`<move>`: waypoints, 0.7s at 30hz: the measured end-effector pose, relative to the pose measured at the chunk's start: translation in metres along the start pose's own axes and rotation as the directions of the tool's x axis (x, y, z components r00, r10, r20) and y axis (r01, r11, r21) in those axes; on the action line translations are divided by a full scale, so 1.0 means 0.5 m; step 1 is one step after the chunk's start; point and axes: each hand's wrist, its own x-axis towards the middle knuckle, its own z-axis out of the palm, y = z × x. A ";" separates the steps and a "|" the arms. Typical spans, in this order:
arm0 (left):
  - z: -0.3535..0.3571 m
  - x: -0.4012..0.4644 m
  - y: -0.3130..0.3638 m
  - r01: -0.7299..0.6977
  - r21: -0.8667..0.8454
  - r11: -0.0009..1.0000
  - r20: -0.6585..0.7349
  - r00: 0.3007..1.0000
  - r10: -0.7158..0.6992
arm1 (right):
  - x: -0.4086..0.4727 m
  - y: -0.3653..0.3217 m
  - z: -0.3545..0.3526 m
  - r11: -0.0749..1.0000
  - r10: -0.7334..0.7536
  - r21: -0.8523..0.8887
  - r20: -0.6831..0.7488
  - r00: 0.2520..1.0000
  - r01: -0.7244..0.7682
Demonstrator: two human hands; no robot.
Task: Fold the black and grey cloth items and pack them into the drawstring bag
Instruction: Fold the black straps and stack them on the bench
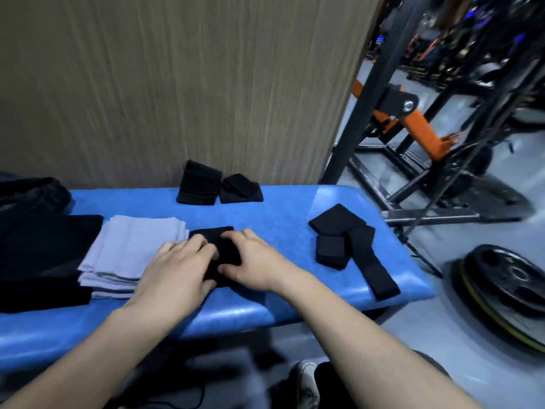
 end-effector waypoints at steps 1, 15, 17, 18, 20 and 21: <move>-0.005 0.003 0.004 0.009 -0.006 1.000 -0.010 1.000 -0.009 | -0.002 0.001 -0.003 1.000 0.002 0.001 -0.006 1.000 -0.002; 0.007 0.127 0.202 -0.075 -0.372 0.925 -0.126 0.992 0.030 | -0.121 0.207 -0.140 0.959 0.275 0.180 -0.398 0.875 -0.220; 0.024 0.152 0.237 -0.059 -0.474 0.879 -0.115 0.993 0.005 | -0.140 0.253 -0.161 0.941 0.335 0.217 -0.470 0.817 -0.262; 0.033 0.166 0.253 -0.040 -0.516 0.856 -0.102 0.995 -0.015 | -0.149 0.275 -0.170 0.929 0.368 0.232 -0.493 0.789 -0.288; 0.051 0.199 0.276 0.003 -0.567 0.824 -0.073 0.996 -0.054 | -0.162 0.317 -0.185 0.901 0.434 0.253 -0.513 0.740 -0.353; 0.060 0.219 0.283 0.022 -0.585 0.811 -0.061 0.996 -0.072 | -0.165 0.336 -0.188 0.886 0.464 0.260 -0.513 0.722 -0.384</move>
